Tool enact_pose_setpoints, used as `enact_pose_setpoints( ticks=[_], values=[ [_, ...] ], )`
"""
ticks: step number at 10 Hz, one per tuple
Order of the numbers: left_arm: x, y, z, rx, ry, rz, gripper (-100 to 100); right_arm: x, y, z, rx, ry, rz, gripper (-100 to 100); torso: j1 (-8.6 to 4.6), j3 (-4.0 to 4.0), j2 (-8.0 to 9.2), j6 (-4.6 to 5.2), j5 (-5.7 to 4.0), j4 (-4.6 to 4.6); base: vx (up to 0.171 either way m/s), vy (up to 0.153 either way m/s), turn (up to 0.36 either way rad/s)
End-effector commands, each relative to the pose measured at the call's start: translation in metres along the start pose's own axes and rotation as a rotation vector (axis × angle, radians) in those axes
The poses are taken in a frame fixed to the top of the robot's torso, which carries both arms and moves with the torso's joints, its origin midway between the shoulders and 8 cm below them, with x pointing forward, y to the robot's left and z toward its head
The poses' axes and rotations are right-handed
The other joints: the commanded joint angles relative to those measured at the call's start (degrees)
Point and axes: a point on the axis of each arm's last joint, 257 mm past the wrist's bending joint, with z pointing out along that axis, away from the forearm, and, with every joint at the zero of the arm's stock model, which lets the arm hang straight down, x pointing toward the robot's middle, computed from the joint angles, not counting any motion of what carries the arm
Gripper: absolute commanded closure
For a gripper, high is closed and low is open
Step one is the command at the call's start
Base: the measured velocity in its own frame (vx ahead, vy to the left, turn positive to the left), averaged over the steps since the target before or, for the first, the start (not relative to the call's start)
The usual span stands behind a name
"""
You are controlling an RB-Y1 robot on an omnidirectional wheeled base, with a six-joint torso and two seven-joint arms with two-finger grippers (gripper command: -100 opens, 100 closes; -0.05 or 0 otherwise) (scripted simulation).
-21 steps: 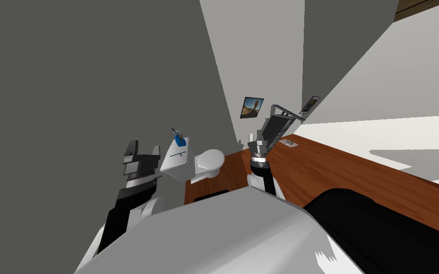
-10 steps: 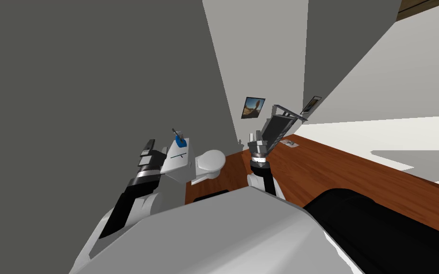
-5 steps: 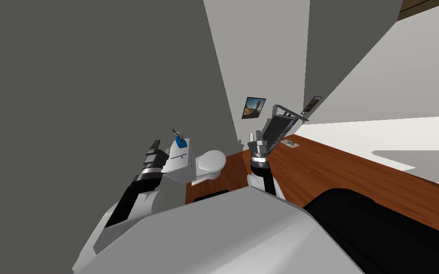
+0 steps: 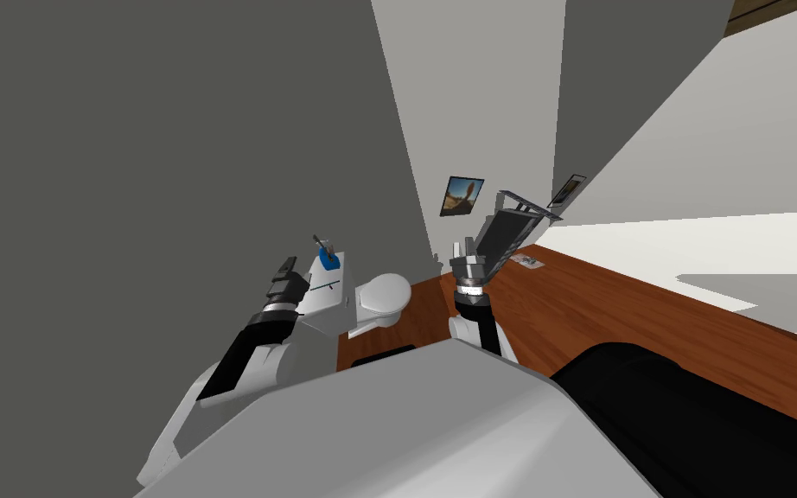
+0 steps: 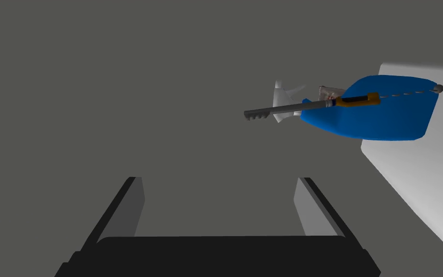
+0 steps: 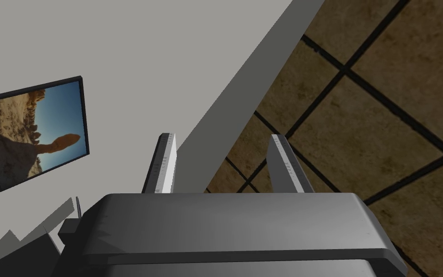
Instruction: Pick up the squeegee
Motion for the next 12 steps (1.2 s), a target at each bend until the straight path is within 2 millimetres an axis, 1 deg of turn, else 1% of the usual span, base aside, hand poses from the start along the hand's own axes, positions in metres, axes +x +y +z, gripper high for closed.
enact_pose_setpoints(
  ticks=[1, 2, 3, 4, 5, 6, 7, 8, 9, 10, 11, 12],
  values=[
    [-0.001, 0.012, 0.003, -0.045, -0.003, 0.0, -100, 0.0, 0.0, 0.0, 0.0, 0.0, 0.0, 0, 0.0, 0.0, 0.0, 0.0, 0.0, 0.0, 0.026, 0.012, 0.0],
    [-0.001, 0.015, 0.003, -0.057, -0.004, 0.0, -100, 0.0, 0.0, 0.0, 0.0, 0.0, 0.0, 0, 0.0, 0.0, -0.01, 0.0, 0.0, 0.0, 0.023, 0.009, 0.0],
    [-0.002, 0.025, 0.004, -0.095, -0.007, -0.001, -100, 0.0, 0.0, 0.0, 0.0, 0.0, 0.0, 0, -0.01, 0.0, 0.0, 0.0, 0.0, 0.0, 0.026, 0.012, 0.002],
    [-0.002, 0.026, 0.004, -0.1, -0.008, -0.001, -100, 0.0, 0.0, 0.0, 0.0, 0.0, 0.0, 0, 0.0, 0.0, -0.01, -0.01, 0.0, 0.0, 0.021, 0.011, 0.001],
    [-0.003, 0.036, 0.006, -0.137, -0.011, -0.002, -100, 0.0, 0.0, 0.0, 0.0, 0.0, 0.0, 0, 0.0, 0.0, 0.01, 0.0, 0.0, 0.0, 0.025, 0.014, 0.001],
    [-0.003, 0.038, 0.005, -0.144, -0.012, -0.002, -100, 0.0, 0.0, 0.0, 0.0, 0.0, 0.0, 0, 0.0, 0.0, 0.0, 0.0, 0.0, 0.0, 0.022, 0.011, 0.0],
    [-0.003, 0.047, 0.006, -0.176, -0.015, -0.004, -100, 0.0, 0.0, 0.0, 0.0, 0.0, 0.0, 0, -0.01, 0.0, 0.01, 0.0, 0.0, 0.0, 0.032, 0.012, 0.002],
    [-0.004, 0.05, 0.006, -0.188, -0.016, -0.004, -100, 0.0, 0.0, 0.0, 0.0, 0.0, 0.0, 0, 0.0, -0.01, -0.02, 0.0, 0.0, 0.0, 0.025, 0.011, 0.0],
    [-0.004, 0.06, 0.006, -0.227, -0.02, -0.007, -100, 0.0, 0.0, 0.0, 0.0, 0.0, 0.0, 0, 0.0, -0.01, 0.0, -0.01, 0.0, -0.01, 0.022, 0.013, 0.003],
    [-0.005, 0.062, 0.006, -0.232, -0.021, -0.007, -100, 0.0, 0.0, 0.0, 0.0, 0.0, 0.0, 0, 0.0, 0.0, 0.0, 0.0, 0.0, 0.0, 0.02, 0.011, 0.0],
    [-0.005, 0.073, 0.005, -0.273, -0.026, -0.01, -100, 0.0, 0.0, 0.0, 0.0, 0.0, 0.0, 0, -0.01, 0.01, 0.02, 0.0, 0.0, 0.0, 0.029, 0.011, 0.002],
    [-0.005, 0.074, 0.005, -0.276, -0.026, -0.01, -100, 0.0, 0.0, 0.0, 0.0, 0.0, 0.0, 0, -0.01, 0.0, -0.01, -0.01, 0.0, 0.0, 0.027, 0.008, 0.001]
  ],
)
